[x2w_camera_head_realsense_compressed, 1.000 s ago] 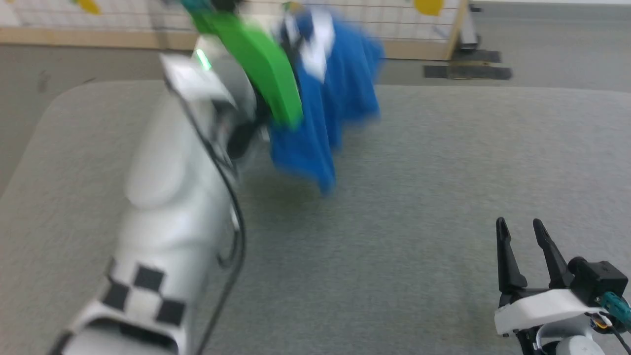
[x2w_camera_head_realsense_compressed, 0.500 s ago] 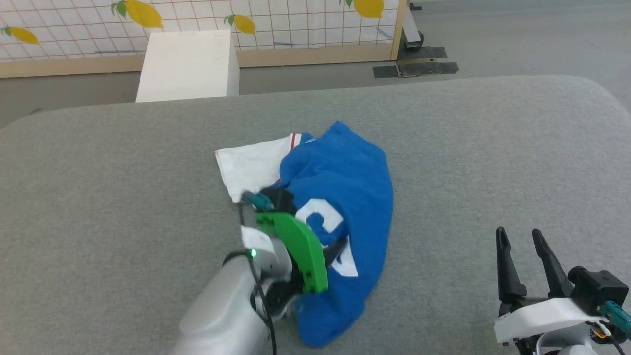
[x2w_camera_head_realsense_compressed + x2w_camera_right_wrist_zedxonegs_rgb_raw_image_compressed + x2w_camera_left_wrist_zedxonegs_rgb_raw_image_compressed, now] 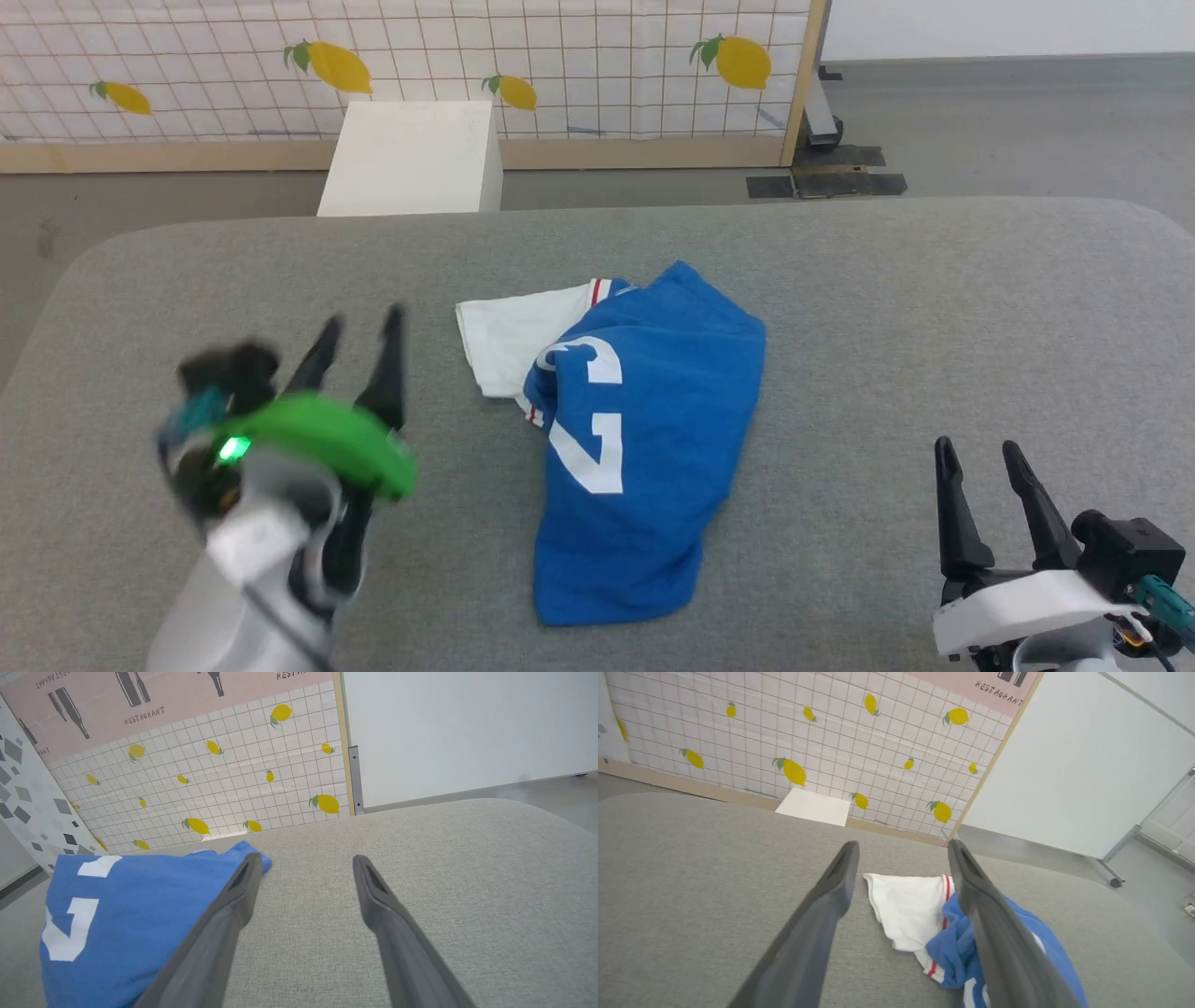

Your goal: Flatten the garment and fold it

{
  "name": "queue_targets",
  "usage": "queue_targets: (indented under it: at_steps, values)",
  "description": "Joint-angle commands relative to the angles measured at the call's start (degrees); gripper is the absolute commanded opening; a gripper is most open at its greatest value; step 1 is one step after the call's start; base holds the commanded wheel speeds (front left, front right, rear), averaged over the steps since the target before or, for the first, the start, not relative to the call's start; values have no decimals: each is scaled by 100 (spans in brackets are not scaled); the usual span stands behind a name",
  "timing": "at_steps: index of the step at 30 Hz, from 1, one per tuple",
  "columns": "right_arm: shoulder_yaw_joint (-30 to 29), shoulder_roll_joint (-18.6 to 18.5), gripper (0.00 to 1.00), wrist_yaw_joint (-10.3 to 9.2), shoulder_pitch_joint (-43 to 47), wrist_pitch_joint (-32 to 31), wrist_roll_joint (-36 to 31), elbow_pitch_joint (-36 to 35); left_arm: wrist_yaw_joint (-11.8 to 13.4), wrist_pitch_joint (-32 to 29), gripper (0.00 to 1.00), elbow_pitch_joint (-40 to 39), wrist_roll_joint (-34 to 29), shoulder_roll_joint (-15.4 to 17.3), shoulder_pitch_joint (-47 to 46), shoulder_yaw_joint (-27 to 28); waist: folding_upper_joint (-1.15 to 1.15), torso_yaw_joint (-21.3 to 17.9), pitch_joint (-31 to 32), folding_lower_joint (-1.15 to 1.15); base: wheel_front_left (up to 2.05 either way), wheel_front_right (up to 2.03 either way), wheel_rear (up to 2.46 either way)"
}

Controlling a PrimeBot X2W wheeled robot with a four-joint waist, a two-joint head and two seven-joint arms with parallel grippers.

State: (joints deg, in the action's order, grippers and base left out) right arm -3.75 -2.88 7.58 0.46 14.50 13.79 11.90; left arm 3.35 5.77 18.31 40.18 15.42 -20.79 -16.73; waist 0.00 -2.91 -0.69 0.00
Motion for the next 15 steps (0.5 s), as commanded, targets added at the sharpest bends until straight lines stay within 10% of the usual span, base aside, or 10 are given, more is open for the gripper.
queue_targets:
  at_steps: [1, 9, 15]
  values:
    - [8, 1, 100, -9, 87, 43, 31, -21, 87, 252, 100, -35, -153, 75, 253, 44, 0, 20, 0, 0, 0, 0, 0]
    - [-8, 1, 100, -9, -172, -349, 188, 34, 490, 910, 100, -599, -759, -2, 1323, 350, 0, 126, -239, 0, 0, 0, 0]
    - [-74, 1, 100, -9, -1575, -2027, 131, 532, 412, 920, 100, -1002, -936, -226, 1314, 637, 0, 317, -772, 0, 0, 0, 0]
